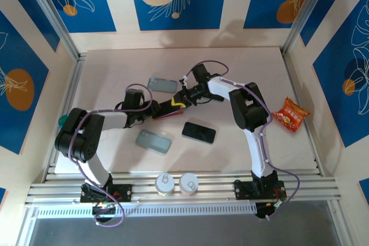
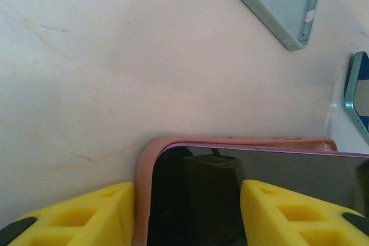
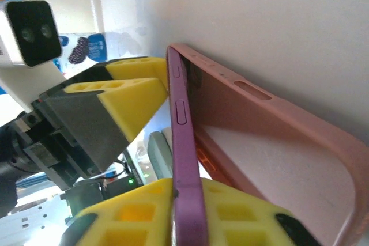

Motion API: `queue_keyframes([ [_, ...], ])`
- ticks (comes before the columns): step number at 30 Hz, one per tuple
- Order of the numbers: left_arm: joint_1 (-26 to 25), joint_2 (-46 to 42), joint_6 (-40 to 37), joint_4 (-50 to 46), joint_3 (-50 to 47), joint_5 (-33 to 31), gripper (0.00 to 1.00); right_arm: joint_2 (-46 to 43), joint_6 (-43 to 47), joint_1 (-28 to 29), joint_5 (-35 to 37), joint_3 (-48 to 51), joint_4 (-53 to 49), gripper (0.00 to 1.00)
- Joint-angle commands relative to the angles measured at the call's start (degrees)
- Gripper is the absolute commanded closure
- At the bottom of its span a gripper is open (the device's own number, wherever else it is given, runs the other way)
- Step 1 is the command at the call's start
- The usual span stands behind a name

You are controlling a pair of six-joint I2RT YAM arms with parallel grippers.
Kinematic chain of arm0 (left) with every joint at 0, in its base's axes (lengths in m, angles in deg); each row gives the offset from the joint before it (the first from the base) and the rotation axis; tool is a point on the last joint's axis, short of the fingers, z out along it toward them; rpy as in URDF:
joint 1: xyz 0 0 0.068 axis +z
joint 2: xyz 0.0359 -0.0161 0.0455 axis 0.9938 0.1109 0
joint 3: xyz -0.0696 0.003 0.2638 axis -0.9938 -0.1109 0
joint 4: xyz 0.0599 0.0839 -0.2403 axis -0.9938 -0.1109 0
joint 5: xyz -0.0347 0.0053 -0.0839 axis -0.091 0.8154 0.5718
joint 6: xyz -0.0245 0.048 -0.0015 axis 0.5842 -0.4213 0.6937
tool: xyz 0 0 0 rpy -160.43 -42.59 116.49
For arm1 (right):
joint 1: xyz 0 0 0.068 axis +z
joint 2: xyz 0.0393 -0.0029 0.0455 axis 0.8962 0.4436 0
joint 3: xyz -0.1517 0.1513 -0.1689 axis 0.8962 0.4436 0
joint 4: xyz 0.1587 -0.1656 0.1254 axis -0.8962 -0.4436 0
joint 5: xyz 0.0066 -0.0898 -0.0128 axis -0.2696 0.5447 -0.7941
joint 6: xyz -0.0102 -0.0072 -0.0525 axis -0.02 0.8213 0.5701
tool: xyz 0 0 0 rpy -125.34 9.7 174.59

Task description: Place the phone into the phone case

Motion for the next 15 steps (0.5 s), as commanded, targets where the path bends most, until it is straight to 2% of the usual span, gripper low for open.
queue_keyframes([
  [1,-2.11,2.65,-0.7,9.23,-0.37,3.9,0.49,2.23,-0.22,1.77,1.4,-1.33,-4.55,0.78],
  [6,-2.11,2.85,-0.58,10.26,-0.81,4.14,0.49,1.73,-0.02,1.89,2.12,-2.37,-5.82,0.75],
  [15,-2.09,1.88,-1.19,10.73,-1.34,4.54,0.49,1.6,-0.01,2.39,4.27,-4.95,-9.61,0.62],
])
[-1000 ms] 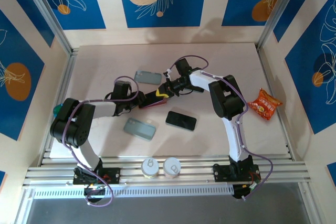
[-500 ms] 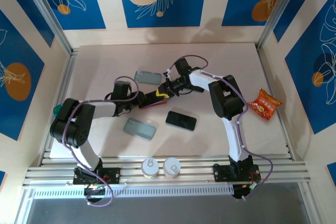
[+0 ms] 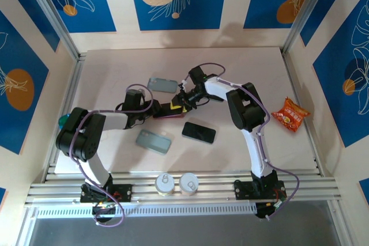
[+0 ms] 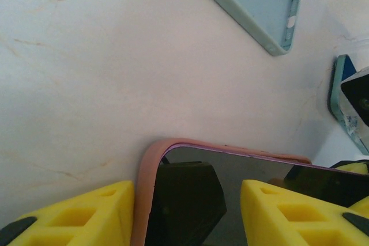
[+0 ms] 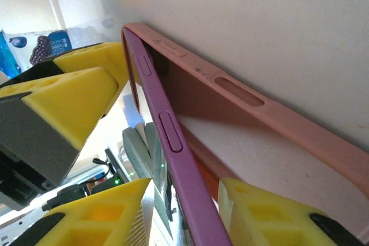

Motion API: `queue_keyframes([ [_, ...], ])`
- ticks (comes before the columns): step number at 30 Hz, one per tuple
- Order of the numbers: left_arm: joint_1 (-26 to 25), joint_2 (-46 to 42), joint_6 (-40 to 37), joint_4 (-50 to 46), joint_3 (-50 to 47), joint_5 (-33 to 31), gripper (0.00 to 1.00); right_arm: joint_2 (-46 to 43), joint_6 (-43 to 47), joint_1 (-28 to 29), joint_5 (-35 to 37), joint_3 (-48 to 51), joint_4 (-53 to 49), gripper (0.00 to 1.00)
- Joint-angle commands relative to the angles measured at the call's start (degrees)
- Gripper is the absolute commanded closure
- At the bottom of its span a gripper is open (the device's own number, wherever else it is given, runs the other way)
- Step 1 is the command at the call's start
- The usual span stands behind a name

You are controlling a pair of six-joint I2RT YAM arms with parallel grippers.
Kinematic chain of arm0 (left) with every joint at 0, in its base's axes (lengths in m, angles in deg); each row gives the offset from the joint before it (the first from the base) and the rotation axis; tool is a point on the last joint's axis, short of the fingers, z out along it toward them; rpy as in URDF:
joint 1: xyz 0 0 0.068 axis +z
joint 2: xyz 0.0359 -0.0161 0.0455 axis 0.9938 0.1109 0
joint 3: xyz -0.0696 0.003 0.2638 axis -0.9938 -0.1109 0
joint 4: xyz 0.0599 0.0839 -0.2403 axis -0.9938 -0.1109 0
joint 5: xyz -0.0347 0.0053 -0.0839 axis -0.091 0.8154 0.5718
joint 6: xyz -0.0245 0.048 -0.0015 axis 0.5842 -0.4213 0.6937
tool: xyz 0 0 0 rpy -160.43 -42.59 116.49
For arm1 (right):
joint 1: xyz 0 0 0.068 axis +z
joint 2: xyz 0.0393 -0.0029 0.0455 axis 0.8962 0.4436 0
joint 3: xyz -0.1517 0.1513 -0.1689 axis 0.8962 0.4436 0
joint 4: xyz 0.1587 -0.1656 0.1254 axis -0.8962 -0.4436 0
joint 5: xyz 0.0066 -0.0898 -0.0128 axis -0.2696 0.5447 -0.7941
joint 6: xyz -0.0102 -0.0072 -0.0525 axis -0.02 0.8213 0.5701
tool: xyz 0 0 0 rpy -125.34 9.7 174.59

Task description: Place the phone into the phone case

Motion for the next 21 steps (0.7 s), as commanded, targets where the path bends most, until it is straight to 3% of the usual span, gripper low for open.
queue_keyframes([
  [1,-1.8,1.18,-0.99,5.99,-0.3,4.16,0.49,0.29,-0.06,0.97,0.3,-3.06,-3.19,0.6],
  [7,-1.81,1.09,-0.75,7.08,-0.55,4.51,0.49,0.23,-0.41,1.23,2.24,-4.91,-6.39,0.5],
  [21,-1.52,0.74,-0.89,8.09,-0.65,4.78,0.49,0.18,-0.5,1.23,6.75,-9.21,-13.69,0.42],
])
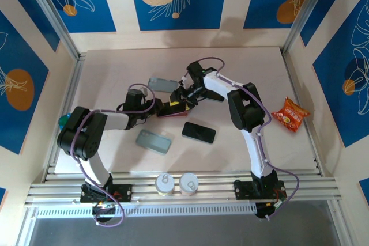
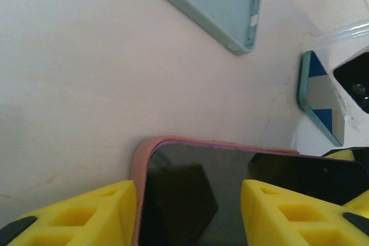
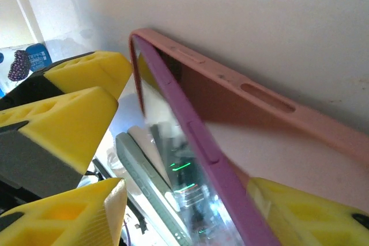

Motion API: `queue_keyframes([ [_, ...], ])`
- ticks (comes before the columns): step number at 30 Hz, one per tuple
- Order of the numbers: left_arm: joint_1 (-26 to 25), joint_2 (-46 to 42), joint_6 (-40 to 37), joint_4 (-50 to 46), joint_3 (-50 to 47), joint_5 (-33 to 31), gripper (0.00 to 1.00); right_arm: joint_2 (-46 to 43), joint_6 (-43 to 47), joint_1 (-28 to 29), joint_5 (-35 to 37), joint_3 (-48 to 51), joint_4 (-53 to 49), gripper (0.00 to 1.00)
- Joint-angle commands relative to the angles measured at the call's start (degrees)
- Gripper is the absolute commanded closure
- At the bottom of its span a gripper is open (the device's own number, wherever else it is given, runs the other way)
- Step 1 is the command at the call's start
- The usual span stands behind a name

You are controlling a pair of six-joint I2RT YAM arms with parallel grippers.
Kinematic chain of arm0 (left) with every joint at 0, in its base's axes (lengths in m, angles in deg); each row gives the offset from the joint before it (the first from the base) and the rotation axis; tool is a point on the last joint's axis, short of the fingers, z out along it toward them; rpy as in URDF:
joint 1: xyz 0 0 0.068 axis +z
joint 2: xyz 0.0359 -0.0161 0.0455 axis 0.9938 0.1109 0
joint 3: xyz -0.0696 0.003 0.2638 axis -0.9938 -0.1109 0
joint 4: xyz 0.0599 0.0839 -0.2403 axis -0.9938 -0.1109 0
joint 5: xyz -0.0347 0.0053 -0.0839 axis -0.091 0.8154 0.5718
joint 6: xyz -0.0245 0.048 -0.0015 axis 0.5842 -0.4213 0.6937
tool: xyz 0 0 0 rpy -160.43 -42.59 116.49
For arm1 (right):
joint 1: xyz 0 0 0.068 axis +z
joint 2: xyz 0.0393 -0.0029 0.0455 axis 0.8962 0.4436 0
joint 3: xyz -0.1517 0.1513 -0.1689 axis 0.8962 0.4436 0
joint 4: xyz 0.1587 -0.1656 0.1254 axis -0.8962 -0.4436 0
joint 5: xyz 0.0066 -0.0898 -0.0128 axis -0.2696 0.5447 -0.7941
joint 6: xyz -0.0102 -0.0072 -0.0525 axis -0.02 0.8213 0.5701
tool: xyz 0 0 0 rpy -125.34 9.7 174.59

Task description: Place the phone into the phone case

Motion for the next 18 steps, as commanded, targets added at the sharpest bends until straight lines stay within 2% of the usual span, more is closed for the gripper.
queue_keyframes([
  [1,-0.85,0.0,-0.88,3.05,-0.47,2.01,0.49,0.13,-0.48,0.82,0.15,-2.35,-3.45,0.41],
  [8,-0.41,-0.25,-0.35,4.26,-1.4,2.12,0.49,0.24,-0.39,0.91,1.6,-2.96,-4.93,0.36],
  [18,-0.07,-0.65,-0.27,4.49,-2.01,2.27,0.49,0.16,0.22,0.93,3.7,-3.17,-7.0,0.33],
])
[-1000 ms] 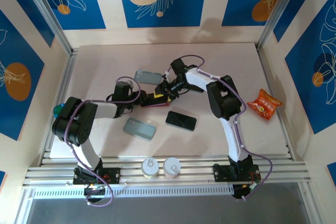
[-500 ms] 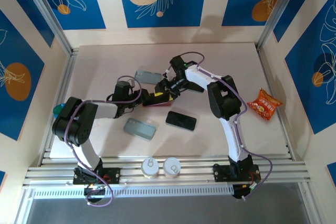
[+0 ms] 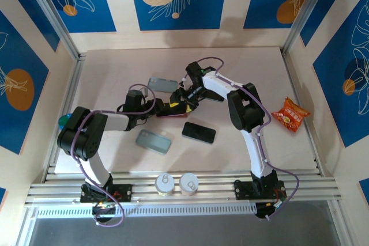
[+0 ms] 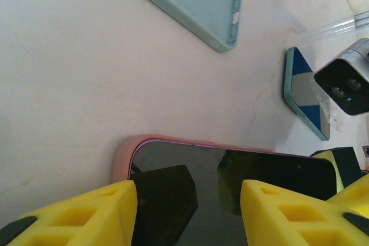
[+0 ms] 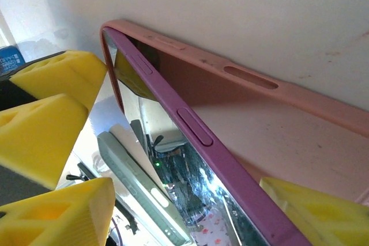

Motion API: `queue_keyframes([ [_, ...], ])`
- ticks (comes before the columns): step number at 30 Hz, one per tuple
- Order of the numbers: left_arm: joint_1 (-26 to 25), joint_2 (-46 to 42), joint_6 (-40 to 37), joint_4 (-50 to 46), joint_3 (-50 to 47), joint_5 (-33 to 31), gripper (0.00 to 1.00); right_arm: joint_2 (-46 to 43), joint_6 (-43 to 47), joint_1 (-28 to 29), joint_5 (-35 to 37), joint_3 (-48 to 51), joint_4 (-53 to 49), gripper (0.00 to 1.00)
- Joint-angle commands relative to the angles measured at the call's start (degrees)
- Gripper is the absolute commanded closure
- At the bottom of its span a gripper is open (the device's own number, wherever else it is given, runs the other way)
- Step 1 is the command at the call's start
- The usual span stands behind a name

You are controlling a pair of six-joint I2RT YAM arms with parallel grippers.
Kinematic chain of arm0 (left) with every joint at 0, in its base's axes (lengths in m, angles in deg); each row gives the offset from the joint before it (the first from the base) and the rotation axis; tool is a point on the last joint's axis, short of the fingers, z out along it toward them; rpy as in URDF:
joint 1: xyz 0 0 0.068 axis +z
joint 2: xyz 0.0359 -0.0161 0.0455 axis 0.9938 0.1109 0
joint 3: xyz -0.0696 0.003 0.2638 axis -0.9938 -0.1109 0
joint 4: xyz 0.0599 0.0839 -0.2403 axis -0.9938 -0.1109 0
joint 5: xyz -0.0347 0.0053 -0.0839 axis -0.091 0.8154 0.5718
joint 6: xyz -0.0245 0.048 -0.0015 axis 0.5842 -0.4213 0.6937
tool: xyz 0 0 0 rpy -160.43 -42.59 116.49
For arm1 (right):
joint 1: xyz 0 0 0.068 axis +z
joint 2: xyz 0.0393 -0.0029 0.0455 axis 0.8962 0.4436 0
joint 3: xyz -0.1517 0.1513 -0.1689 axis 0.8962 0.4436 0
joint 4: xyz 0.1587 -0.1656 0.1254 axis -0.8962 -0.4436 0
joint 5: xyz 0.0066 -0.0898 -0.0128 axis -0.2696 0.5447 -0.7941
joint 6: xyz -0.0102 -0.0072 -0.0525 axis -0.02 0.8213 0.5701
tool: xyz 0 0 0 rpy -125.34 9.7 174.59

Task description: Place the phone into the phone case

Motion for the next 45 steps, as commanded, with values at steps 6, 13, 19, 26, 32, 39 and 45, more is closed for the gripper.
queue_keyframes([
  [6,0.36,-0.97,-0.12,1.81,-1.34,0.85,0.49,0.13,0.55,0.23,0.8,-2.45,-3.97,0.32],
  [13,0.61,-1.06,-0.12,2.08,-1.42,1.15,0.49,0.12,0.98,0.05,1.96,-2.61,-5.28,0.32],
  [19,0.77,-1.31,-0.18,2.0,-1.48,1.23,0.49,-0.21,1.24,-0.44,2.8,-2.62,-6.2,0.32],
  [26,0.92,-1.61,-0.2,2.09,-1.69,1.32,0.49,-0.58,2.02,-0.82,4.3,-2.87,-7.8,0.32],
  [32,1.16,-1.76,-0.24,2.27,-2.03,1.33,0.49,-1.27,2.13,-1.6,5.41,-2.21,-7.89,0.32],
  [39,1.42,-2.62,-0.36,1.76,-2.22,1.18,0.49,-2.79,2.69,-2.66,6.43,-1.02,-8.19,0.32],
  [45,1.57,-3.7,-0.87,0.45,-2.22,0.7,0.49,-4.91,2.8,-3.88,6.87,0.94,-7.28,0.31],
])
